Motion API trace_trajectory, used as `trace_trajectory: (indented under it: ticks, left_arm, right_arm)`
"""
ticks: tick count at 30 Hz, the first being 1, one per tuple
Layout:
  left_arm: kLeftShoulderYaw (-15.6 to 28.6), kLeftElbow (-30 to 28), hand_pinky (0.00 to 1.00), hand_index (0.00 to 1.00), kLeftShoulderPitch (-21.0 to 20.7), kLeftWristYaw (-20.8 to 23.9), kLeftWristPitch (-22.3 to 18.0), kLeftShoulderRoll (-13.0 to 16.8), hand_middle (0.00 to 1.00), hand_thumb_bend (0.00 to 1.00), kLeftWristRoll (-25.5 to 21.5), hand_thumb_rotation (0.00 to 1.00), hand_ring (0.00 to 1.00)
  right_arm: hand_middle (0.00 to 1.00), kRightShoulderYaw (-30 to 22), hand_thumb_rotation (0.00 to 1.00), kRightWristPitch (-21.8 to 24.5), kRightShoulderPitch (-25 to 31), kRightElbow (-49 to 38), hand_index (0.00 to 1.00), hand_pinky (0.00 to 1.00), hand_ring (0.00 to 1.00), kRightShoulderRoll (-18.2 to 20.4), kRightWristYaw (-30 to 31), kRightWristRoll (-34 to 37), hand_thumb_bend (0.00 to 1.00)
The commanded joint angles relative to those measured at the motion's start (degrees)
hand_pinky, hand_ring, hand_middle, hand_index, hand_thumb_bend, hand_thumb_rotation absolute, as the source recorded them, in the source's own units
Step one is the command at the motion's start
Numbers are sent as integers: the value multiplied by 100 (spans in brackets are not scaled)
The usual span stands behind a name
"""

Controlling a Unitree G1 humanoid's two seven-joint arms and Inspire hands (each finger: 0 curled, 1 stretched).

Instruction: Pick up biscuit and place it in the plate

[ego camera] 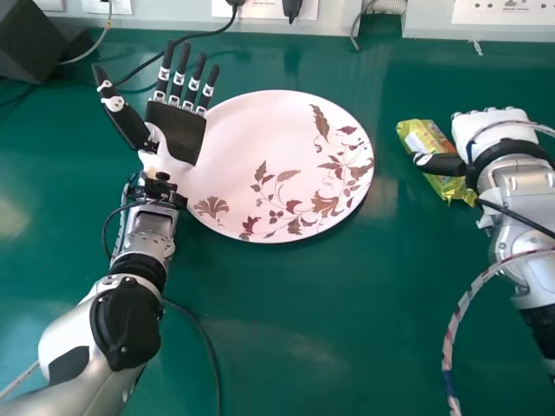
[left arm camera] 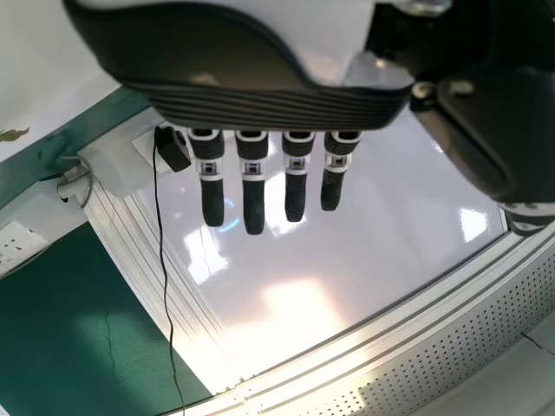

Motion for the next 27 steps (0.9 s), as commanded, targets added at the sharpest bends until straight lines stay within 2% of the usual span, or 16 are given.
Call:
trace_trajectory:
  ticks: [1,10,17,27]
  left_arm:
    - [52,68,81,95,196,-50,-7,-40,92,100,-56,65,83]
    - [70,68,83,95,191,-47,54,-50,92,100,-124,64,84]
    - [58,62,84,95,207,-62,65,-61,91,100,-182,63,84]
    - [77,67,84,96,213,-212,171,-47,92,100,-238,63,84]
  right_arm:
    - [100,73,88,36,-43,79,100,100,100,-4,-84,-16,80]
    - [100,145,86,-32,51,87,100,100,100,17,-175,164,79]
    - [100,302,90,-29,41,212,100,100,100,36,-163,210,71]
    - [100,545,86,115,115,302,100,100,100,67,-194,16,67]
